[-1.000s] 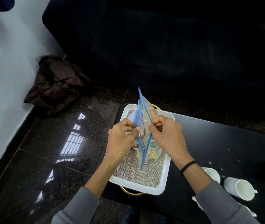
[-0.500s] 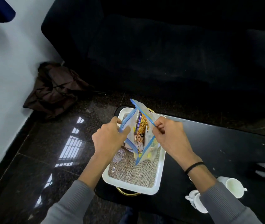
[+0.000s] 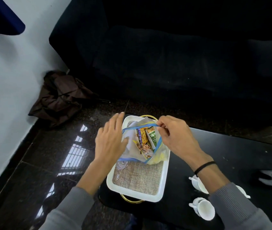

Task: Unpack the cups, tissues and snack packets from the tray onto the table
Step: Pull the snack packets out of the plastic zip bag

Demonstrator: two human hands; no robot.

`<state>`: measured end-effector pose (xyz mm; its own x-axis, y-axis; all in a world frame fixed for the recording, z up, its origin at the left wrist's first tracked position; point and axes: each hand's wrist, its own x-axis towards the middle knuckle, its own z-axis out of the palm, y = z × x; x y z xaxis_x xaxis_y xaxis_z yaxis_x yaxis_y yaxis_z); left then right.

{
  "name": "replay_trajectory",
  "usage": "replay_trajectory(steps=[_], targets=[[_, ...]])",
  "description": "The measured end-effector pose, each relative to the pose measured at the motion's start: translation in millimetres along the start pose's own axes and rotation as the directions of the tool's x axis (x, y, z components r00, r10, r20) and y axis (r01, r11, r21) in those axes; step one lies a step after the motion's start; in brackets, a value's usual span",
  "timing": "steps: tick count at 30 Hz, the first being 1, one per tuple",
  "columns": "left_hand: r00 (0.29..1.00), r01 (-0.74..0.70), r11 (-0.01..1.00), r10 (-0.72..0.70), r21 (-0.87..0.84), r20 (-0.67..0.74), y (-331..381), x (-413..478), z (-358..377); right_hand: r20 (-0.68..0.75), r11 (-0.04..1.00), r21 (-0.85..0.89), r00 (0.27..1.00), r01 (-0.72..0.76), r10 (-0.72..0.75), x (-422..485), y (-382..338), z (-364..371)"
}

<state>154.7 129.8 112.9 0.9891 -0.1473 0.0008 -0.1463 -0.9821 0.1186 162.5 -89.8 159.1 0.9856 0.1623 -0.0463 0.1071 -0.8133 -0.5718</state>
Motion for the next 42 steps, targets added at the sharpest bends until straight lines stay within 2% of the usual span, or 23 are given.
replay_trajectory(steps=[2,4,8,10,12,14,16,18,19,21,24,26,28,30,31,32,34,35,37,38,40,42], targets=[[0.976,-0.188,0.981,0.191,0.039,-0.106,8,0,-1,0.0,0.998,-0.027,0.998,0.055,-0.055,1,-4,1],[0.961,-0.241,0.967,0.25,0.082,-0.121,18,1,-3,-0.015,0.994,-0.077,0.997,0.081,-0.082,0,-8,3],[0.996,-0.019,1.0,0.02,-0.018,0.085,32,2,-4,-0.122,0.994,-0.105,0.992,-0.008,-0.005,-8,-16,10],[0.997,0.068,0.995,-0.064,-0.07,0.052,35,4,0,-0.16,0.999,-0.023,0.986,-0.047,0.043,-14,-18,18],[0.995,0.102,0.991,-0.1,-0.09,0.028,40,4,-1,-0.077,0.974,0.159,0.982,-0.161,0.175,-22,-24,28],[0.996,0.083,0.992,-0.08,-0.097,0.037,45,2,0,0.088,0.85,0.377,0.928,-0.367,0.362,-26,-31,35],[0.999,0.024,0.986,-0.018,-0.166,0.034,47,-3,2,0.231,0.659,0.511,0.827,-0.552,0.513,-26,-29,44],[0.998,-0.049,0.962,0.057,-0.267,0.02,44,-13,5,0.298,0.488,0.596,0.74,-0.638,0.603,-21,-23,50],[0.996,-0.065,0.938,0.079,-0.341,0.028,42,-19,6,0.296,0.443,0.631,0.726,-0.637,0.621,-18,-20,50],[0.994,-0.006,0.843,0.064,-0.537,0.088,33,-27,11,0.286,0.392,0.697,0.734,-0.6,0.616,-17,-17,46],[0.97,0.236,0.692,-0.215,-0.682,0.118,14,-27,31,0.314,0.35,0.736,0.75,-0.579,0.581,-21,-16,38],[0.902,0.412,0.598,-0.372,-0.687,0.217,4,-21,44,0.357,0.278,0.792,0.782,-0.543,0.51,-25,-13,32],[0.8,0.592,0.461,-0.433,-0.66,0.415,-3,-12,58,0.38,0.178,0.86,0.833,-0.478,0.402,-28,-10,26],[0.676,0.734,0.3,-0.404,-0.609,0.616,-7,-4,72,0.392,0.045,0.903,0.86,-0.428,0.326,-31,-9,19],[0.62,0.781,0.179,-0.327,-0.598,0.713,-9,-2,77,0.401,-0.022,0.909,0.86,-0.416,0.315,-31,-9,15],[0.573,0.815,0.041,-0.204,-0.578,0.793,-9,-2,80,0.413,-0.073,0.909,0.861,-0.411,0.296,-32,-9,11],[0.511,0.844,-0.215,0.044,-0.491,0.859,-8,-9,82,0.418,-0.113,0.908,0.867,-0.403,0.271,-33,-7,6],[0.499,0.843,-0.291,0.107,-0.453,0.86,-7,-15,83,0.414,-0.126,0.91,0.868,-0.394,0.275,-35,-6,5],[0.505,0.83,-0.339,0.121,-0.443,0.854,-5,-25,88,0.398,-0.143,0.917,0.858,-0.372,0.325,-38,-2,6],[0.515,0.819,-0.361,0.121,-0.446,0.848,-4,-28,90,0.389,-0.142,0.921,0.832,-0.363,0.397,-40,3,8],[0.52,0.797,-0.42,0.115,-0.433,0.846,-1,-33,95,0.389,-0.137,0.916,0.751,-0.377,0.533,-42,17,18],[0.534,0.774,-0.453,0.092,-0.442,0.84,-2,-38,98,0.465,-0.206,0.876,0.647,-0.436,0.605,-45,31,30]])
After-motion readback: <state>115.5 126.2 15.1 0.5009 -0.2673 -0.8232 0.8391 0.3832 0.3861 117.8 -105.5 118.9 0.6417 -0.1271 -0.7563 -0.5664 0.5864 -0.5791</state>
